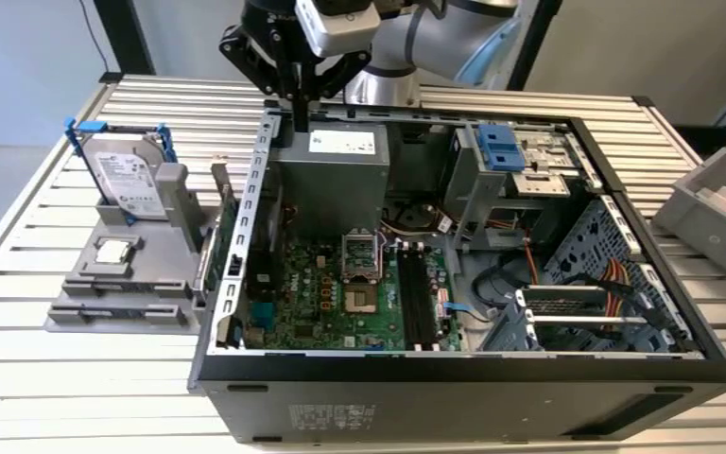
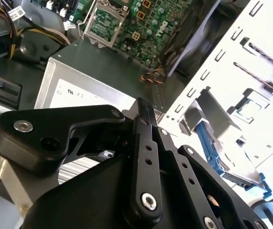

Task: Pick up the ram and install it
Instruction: 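Reach for the ram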

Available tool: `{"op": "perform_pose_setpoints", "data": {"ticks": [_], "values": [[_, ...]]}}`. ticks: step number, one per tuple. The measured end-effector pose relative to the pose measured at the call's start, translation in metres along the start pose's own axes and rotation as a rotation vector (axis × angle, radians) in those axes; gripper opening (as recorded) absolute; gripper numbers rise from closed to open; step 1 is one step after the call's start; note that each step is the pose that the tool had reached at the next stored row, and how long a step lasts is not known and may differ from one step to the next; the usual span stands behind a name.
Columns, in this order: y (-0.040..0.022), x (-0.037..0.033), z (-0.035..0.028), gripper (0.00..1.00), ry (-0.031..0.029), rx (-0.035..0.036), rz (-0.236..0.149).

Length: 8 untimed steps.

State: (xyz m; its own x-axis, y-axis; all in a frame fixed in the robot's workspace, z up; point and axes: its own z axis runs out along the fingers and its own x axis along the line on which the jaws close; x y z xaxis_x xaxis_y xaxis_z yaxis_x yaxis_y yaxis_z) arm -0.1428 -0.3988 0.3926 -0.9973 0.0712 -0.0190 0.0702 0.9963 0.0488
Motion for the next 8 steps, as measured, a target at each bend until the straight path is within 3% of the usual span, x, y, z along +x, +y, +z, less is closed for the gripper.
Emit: {"op": "perform_pose_setpoints", "data": {"ticks": [8], "values": [[-0.0006,0.0088,-0.0002,0.0,0.0001,0.0,0.0]]}}
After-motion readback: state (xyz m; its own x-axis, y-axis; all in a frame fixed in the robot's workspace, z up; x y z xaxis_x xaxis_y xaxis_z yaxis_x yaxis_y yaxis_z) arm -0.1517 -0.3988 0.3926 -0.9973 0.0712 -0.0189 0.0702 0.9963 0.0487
